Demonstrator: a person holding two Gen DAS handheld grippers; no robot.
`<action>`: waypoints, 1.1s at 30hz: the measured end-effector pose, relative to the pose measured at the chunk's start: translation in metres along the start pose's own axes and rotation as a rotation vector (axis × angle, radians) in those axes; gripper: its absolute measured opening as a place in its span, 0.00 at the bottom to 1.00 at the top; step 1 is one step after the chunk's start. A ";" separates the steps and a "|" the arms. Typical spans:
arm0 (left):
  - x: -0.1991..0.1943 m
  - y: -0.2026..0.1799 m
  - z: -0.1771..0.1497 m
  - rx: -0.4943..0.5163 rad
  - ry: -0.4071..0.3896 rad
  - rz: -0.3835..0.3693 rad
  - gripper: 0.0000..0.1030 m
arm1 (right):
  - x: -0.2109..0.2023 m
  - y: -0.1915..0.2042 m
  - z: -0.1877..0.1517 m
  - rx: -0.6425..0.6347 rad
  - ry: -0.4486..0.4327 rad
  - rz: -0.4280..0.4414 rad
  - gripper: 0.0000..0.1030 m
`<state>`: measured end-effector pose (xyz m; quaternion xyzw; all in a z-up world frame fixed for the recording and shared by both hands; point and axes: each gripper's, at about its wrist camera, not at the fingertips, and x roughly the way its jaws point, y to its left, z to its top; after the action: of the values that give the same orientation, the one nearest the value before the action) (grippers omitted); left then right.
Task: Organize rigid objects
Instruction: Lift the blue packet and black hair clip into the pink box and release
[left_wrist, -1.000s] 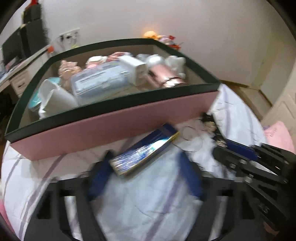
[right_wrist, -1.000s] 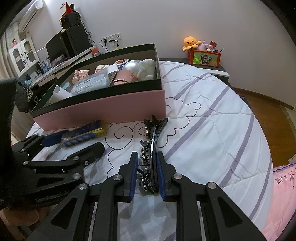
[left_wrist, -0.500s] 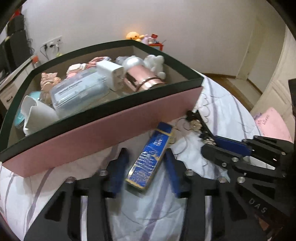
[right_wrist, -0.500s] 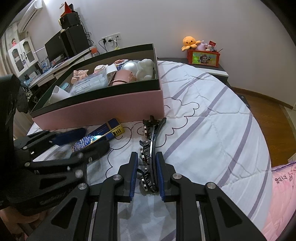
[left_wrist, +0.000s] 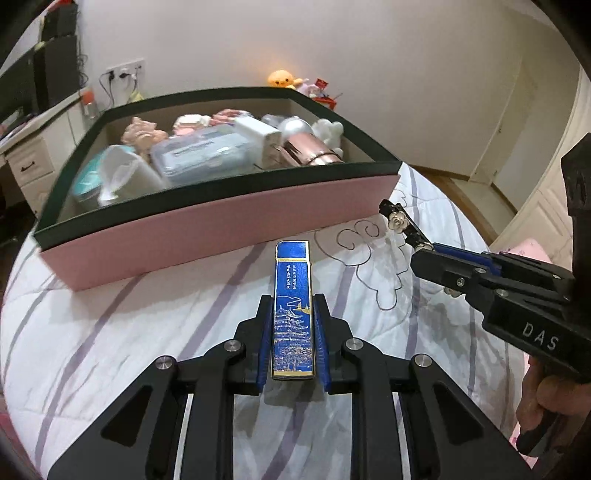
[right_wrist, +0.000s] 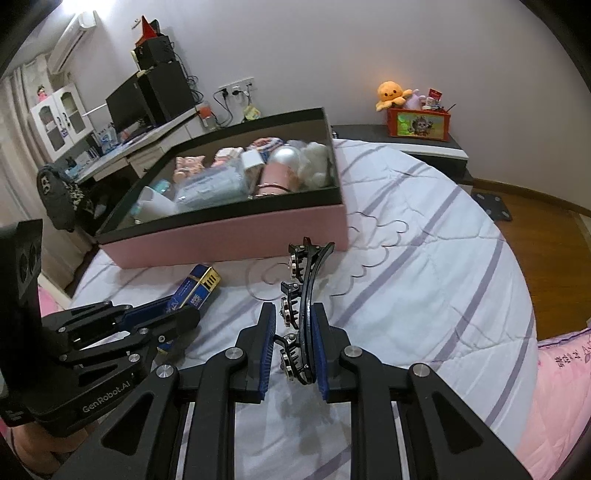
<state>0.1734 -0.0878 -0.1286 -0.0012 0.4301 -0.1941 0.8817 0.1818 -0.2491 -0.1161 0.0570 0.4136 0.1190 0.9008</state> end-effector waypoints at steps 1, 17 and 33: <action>-0.005 0.001 -0.001 -0.001 -0.008 0.008 0.20 | -0.001 0.002 0.000 -0.003 -0.002 0.007 0.19; -0.063 0.046 0.051 -0.038 -0.177 0.105 0.20 | -0.018 0.052 0.064 -0.136 -0.109 0.072 0.19; -0.017 0.086 0.128 -0.053 -0.203 0.206 0.20 | 0.059 0.049 0.139 -0.152 -0.075 0.045 0.19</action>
<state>0.2908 -0.0241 -0.0494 0.0001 0.3413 -0.0900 0.9356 0.3169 -0.1869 -0.0589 0.0022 0.3679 0.1682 0.9145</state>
